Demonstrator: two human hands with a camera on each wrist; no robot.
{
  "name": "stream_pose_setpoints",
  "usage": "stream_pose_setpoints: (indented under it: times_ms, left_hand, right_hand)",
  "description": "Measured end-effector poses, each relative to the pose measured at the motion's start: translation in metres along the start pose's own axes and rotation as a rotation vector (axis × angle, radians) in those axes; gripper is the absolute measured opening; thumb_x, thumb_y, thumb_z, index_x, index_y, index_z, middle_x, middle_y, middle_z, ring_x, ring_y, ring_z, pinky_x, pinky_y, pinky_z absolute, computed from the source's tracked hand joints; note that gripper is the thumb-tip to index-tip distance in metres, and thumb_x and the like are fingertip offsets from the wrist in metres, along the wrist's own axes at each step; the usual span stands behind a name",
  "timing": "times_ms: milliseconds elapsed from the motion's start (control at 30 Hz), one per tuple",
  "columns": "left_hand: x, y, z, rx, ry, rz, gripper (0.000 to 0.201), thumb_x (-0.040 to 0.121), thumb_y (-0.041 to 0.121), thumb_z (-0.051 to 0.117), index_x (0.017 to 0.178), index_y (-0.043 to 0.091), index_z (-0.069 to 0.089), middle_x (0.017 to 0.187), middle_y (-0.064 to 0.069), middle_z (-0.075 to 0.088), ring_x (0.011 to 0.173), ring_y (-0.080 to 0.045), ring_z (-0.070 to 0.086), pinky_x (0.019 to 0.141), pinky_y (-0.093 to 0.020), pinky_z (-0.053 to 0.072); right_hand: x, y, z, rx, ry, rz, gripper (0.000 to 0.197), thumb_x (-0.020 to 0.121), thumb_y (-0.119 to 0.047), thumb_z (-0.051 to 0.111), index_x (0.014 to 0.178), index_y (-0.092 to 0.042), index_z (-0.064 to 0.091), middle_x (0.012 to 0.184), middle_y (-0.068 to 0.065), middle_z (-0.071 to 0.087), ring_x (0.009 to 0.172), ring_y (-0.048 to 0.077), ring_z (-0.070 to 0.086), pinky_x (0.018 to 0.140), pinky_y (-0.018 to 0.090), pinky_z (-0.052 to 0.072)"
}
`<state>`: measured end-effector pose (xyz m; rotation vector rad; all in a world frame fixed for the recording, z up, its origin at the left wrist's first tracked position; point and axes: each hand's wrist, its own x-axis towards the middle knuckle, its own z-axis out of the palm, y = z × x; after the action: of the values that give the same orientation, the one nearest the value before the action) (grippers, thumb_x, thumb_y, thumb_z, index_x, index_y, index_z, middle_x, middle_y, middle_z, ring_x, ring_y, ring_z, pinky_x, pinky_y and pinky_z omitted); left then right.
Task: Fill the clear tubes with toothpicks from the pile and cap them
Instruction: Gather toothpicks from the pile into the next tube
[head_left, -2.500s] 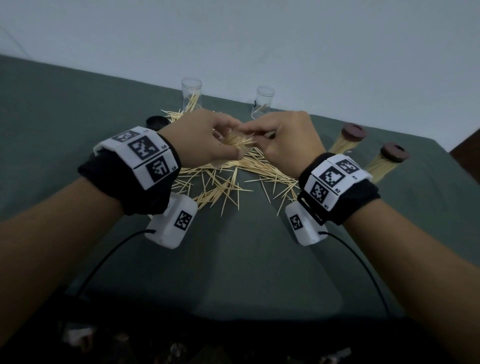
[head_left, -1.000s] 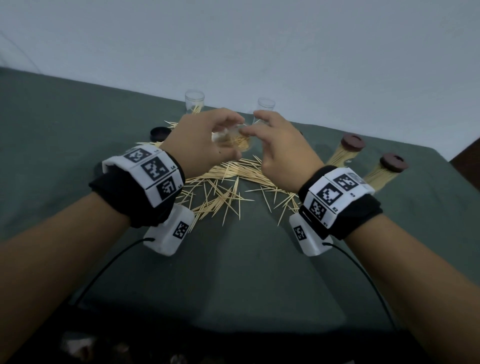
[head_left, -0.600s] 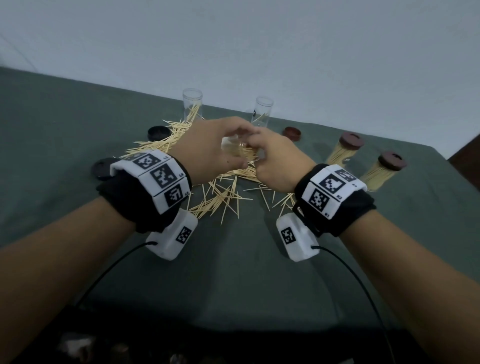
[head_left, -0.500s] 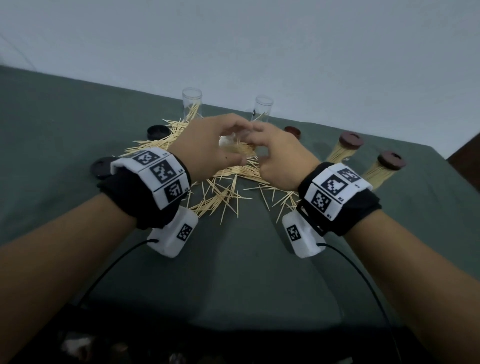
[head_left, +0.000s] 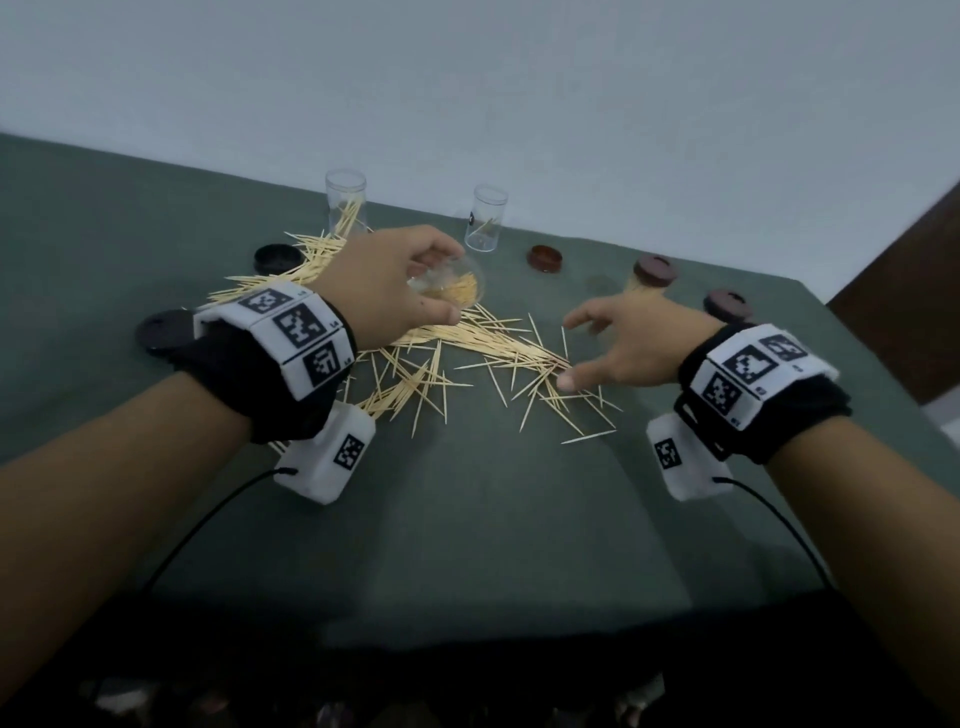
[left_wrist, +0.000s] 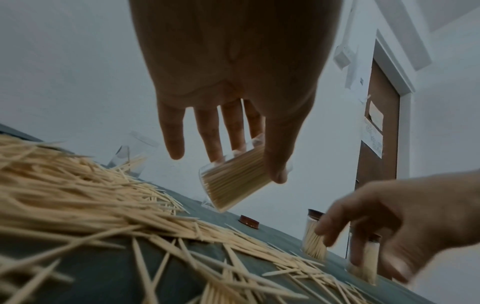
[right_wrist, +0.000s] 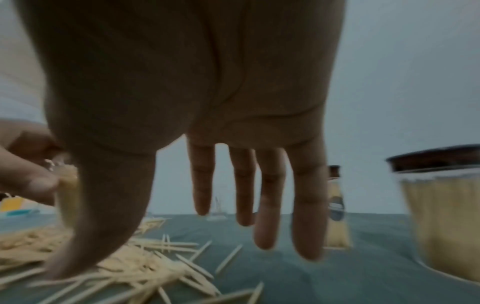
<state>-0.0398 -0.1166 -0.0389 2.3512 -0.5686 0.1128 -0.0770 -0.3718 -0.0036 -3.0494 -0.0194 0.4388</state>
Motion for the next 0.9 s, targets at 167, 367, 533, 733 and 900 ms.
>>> stream_pose_setpoints:
  times_ms: [167, 367, 533, 733, 900]
  left_hand:
    - [0.001, 0.004, 0.001, -0.003, -0.010, 0.013, 0.063, 0.073, 0.034, 0.082, 0.130, 0.023, 0.056, 0.123, 0.008, 0.063, 0.109, -0.007, 0.059, 0.092, -0.018, 0.042]
    - [-0.001, 0.008, -0.002, -0.036, 0.007, 0.028, 0.063, 0.072, 0.033, 0.084, 0.129, 0.021, 0.059, 0.121, 0.005, 0.064, 0.109, -0.010, 0.061, 0.093, -0.020, 0.045]
    - [-0.003, 0.008, -0.010, -0.049, 0.020, 0.027, 0.064, 0.071, 0.035, 0.084, 0.128, 0.022, 0.059, 0.120, 0.006, 0.064, 0.109, -0.010, 0.061, 0.097, -0.025, 0.047]
    - [-0.005, 0.005, -0.018, -0.045, 0.028, 0.011, 0.062, 0.072, 0.034, 0.084, 0.128, 0.024, 0.059, 0.119, 0.008, 0.064, 0.108, -0.009, 0.060, 0.091, -0.021, 0.044]
    - [-0.004, 0.004, -0.023, -0.038, 0.027, 0.004, 0.061, 0.074, 0.033, 0.083, 0.129, 0.023, 0.058, 0.118, 0.007, 0.063, 0.107, -0.009, 0.058, 0.088, -0.021, 0.042]
  right_hand:
    - [-0.013, 0.000, 0.013, -0.151, -0.231, 0.091, 0.112, 0.052, -0.061, 0.086, 0.145, -0.040, 0.028, 0.144, -0.003, 0.046, 0.130, 0.024, 0.046, 0.104, 0.041, 0.041]
    - [-0.002, -0.023, 0.022, -0.202, -0.127, -0.006, 0.077, 0.075, -0.032, 0.081, 0.141, -0.027, 0.042, 0.132, 0.001, 0.055, 0.118, 0.023, 0.054, 0.086, 0.029, 0.042]
    - [0.018, -0.043, 0.026, -0.099, 0.030, -0.078, 0.053, 0.080, -0.019, 0.074, 0.129, -0.026, 0.054, 0.121, 0.001, 0.060, 0.110, 0.021, 0.056, 0.080, 0.025, 0.041]
    - [0.034, -0.051, 0.019, 0.016, 0.025, -0.055, 0.053, 0.084, -0.018, 0.062, 0.133, -0.031, 0.049, 0.123, -0.002, 0.056, 0.108, 0.019, 0.055, 0.081, 0.027, 0.045]
    - [0.052, -0.037, 0.008, -0.013, -0.009, 0.093, 0.055, 0.094, -0.039, 0.050, 0.147, -0.028, 0.038, 0.149, 0.006, 0.042, 0.133, 0.026, 0.043, 0.105, 0.033, 0.035]
